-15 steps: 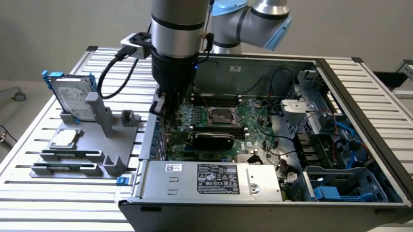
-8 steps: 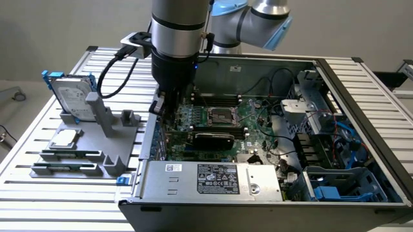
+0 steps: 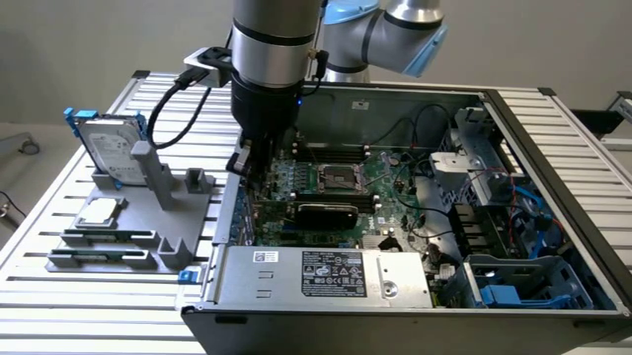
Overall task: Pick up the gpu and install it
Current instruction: 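Press down on the gpu until it lock into place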
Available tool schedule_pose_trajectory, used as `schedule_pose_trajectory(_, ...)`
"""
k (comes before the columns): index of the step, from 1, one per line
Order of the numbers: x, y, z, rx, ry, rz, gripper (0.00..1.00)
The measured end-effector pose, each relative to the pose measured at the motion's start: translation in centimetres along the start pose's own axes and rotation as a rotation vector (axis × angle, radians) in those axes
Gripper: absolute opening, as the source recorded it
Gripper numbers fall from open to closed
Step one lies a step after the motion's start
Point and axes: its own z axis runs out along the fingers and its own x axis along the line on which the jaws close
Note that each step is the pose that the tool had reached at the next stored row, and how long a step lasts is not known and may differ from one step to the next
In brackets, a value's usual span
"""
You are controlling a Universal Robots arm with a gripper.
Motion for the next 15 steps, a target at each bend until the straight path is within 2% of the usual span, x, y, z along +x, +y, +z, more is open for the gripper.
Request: schedule_pose_trajectory(15, -0.02, -0.04, 0.26, 0.0002, 0.0036, 0.0, 0.11)
